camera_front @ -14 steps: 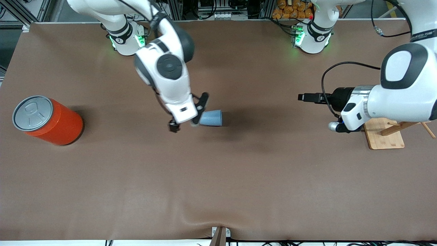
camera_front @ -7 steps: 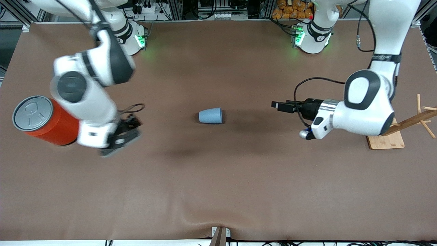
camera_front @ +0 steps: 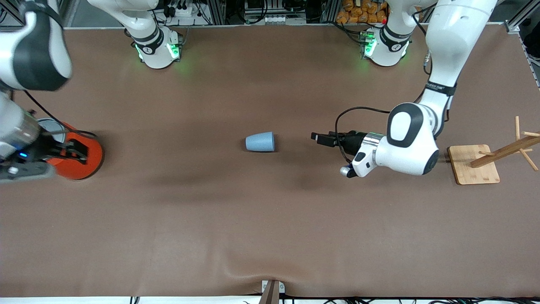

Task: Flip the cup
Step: 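Withdraw the right gripper while the left gripper approaches the cup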

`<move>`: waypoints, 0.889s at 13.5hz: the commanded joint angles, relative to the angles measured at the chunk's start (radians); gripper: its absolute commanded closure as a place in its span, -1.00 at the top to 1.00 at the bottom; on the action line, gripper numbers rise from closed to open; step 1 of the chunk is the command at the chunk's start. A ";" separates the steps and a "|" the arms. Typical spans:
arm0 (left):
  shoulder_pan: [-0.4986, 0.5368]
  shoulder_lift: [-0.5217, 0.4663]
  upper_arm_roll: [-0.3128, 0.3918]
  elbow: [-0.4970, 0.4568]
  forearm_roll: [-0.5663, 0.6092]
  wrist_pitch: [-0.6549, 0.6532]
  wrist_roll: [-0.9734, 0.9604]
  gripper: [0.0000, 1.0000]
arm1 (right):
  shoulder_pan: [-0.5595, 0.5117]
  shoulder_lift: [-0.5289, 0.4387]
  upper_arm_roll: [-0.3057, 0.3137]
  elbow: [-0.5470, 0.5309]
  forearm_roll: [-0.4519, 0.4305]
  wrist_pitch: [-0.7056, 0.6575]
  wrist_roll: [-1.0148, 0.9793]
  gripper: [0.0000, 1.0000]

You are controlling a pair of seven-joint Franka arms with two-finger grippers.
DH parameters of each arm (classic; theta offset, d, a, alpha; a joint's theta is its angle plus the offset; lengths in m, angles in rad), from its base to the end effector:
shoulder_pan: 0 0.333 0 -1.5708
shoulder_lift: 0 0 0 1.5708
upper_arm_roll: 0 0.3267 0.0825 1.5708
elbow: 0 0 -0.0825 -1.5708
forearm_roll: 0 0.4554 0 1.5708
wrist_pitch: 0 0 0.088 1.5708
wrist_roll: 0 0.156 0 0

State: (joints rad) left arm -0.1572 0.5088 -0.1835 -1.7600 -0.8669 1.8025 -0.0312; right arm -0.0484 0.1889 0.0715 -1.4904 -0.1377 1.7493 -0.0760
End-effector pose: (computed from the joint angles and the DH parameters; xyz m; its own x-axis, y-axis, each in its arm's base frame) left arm 0.6040 -0.3154 0.2195 0.8339 -0.1188 -0.5390 0.3024 -0.7186 0.6262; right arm 0.7031 -0.0061 0.5230 0.9909 0.1204 0.0595 0.1120 -0.9854 0.1280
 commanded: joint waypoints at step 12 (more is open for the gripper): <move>-0.148 0.184 0.001 -0.085 -0.448 0.221 0.531 0.49 | -0.080 -0.138 -0.089 -0.082 0.208 -0.145 0.060 1.00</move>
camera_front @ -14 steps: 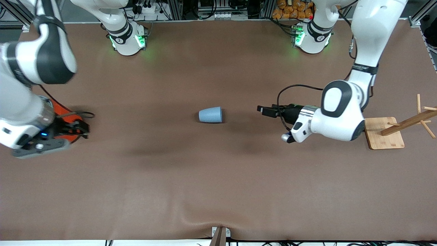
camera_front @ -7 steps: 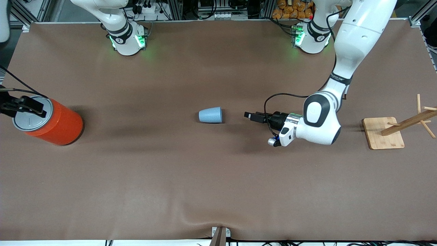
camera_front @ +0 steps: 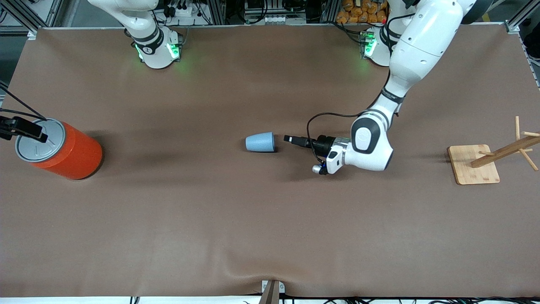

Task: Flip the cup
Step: 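Grasp the base of the lying cup with the left gripper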

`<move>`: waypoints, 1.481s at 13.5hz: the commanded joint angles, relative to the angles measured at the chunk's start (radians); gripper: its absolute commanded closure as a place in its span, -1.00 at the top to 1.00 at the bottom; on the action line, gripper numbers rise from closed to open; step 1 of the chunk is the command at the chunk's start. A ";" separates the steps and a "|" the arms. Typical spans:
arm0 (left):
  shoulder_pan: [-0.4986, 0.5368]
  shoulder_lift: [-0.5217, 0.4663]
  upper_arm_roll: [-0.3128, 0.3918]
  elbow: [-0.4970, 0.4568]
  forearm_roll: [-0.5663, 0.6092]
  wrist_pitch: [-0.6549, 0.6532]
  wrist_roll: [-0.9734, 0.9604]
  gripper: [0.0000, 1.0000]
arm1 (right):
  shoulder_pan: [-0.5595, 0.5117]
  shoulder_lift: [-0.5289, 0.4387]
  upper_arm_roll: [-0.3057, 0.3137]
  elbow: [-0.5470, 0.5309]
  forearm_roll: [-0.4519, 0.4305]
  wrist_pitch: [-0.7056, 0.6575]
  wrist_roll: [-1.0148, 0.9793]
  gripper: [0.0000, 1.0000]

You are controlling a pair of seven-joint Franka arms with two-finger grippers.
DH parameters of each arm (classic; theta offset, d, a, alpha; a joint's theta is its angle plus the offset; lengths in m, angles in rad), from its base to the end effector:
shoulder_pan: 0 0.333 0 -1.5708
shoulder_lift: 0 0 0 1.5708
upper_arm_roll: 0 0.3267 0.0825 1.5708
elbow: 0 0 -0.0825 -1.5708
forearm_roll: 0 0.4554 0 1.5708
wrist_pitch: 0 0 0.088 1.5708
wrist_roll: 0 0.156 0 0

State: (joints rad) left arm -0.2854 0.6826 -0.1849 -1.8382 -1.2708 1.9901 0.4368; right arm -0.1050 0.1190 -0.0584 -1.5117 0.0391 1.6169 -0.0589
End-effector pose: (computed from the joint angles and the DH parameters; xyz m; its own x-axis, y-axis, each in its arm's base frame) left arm 0.5479 -0.3943 0.0957 0.8963 -0.2090 -0.3910 0.2516 -0.4865 0.8367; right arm 0.6584 -0.1008 0.5457 0.9943 -0.1058 -0.0117 -0.1061 -0.9938 -0.0328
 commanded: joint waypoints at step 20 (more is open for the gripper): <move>-0.120 0.130 0.004 0.085 -0.309 0.087 0.240 0.17 | -0.028 -0.107 0.186 0.027 -0.045 -0.149 0.047 1.00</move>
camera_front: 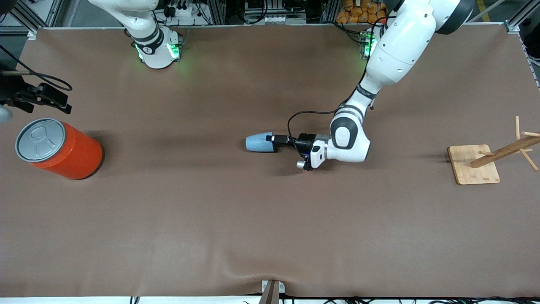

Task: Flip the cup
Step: 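Grasp the base of the lying cup with the left gripper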

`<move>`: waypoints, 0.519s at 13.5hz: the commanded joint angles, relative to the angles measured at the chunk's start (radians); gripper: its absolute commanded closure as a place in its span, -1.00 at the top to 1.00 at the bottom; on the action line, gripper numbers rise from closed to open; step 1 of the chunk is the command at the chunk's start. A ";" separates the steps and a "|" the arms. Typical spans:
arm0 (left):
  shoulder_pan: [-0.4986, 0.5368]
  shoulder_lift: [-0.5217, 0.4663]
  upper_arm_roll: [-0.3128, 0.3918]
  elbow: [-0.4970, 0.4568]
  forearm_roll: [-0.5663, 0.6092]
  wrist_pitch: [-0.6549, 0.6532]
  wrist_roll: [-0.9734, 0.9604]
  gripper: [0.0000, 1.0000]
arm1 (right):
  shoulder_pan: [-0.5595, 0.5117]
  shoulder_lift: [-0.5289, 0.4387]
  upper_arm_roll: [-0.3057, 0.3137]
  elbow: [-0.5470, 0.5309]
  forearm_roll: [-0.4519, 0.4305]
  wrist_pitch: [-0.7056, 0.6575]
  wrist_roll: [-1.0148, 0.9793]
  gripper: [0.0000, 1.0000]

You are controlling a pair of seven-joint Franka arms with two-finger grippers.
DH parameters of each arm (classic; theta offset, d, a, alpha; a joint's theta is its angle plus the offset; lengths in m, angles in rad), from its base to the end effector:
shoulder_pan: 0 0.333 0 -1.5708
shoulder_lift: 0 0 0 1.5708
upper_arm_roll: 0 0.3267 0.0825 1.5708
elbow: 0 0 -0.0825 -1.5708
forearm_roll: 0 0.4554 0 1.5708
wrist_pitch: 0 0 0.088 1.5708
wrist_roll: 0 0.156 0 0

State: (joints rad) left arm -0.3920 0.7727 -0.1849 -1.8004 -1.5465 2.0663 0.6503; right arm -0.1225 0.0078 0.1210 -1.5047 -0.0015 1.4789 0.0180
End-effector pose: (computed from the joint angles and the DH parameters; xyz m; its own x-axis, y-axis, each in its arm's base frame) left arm 0.5260 -0.4565 0.0615 0.9407 -0.1656 -0.2961 0.2242 -0.3519 0.9088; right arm 0.6176 -0.0014 0.6091 0.9992 -0.0196 -0.0335 -0.0196 -0.9998 0.0012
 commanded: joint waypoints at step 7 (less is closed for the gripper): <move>-0.028 0.040 0.018 0.072 -0.054 0.029 0.020 -1.00 | -0.005 0.006 0.008 0.027 -0.002 -0.023 -0.016 1.00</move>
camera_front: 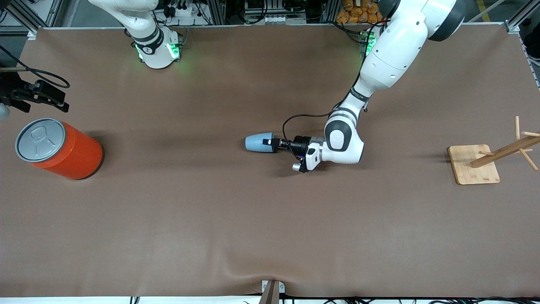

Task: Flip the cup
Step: 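Lift the cup and turn it upright toward the wooden stand, left gripper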

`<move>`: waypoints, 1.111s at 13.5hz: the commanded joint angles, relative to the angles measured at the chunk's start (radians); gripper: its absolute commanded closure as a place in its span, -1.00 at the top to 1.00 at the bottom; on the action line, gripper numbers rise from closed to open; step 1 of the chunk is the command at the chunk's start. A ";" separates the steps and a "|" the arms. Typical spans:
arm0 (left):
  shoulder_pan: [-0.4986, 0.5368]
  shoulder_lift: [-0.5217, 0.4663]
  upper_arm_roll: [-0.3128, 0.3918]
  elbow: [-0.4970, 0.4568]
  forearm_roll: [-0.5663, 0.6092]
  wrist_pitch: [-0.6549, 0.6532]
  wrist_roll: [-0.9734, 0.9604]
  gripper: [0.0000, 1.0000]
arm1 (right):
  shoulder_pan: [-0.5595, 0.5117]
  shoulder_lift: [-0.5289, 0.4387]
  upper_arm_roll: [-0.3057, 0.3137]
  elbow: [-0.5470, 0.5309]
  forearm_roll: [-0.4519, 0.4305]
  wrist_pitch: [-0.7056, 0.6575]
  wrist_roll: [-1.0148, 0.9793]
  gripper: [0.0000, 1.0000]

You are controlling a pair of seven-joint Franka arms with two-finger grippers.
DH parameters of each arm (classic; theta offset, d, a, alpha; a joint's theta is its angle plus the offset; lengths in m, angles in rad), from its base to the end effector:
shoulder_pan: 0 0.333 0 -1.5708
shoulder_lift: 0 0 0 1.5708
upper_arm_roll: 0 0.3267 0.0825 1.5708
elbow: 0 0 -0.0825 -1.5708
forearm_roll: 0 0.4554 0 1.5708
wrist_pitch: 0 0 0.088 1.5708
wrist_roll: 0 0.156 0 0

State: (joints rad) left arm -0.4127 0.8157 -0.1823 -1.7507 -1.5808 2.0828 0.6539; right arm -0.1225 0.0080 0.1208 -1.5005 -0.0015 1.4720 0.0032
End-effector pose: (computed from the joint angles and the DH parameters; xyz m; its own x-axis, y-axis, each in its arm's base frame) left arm 0.5320 -0.4704 0.0523 0.9445 -0.1457 -0.2944 0.2322 -0.3380 0.9121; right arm 0.6167 -0.0016 0.6106 0.9993 -0.0050 -0.0364 -0.0050 -1.0000 0.0006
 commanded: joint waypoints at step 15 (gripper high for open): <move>0.426 -0.351 0.063 0.092 1.150 0.011 -0.707 -1.00 | -0.019 0.066 0.007 0.051 -0.008 0.014 -0.012 1.00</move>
State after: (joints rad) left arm 0.0035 0.4904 -0.1200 -1.6614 -0.5786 2.0897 0.0301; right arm -0.1228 0.0487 0.1180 -1.4958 -0.0015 1.4946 0.0026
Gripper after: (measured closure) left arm 0.947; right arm 0.000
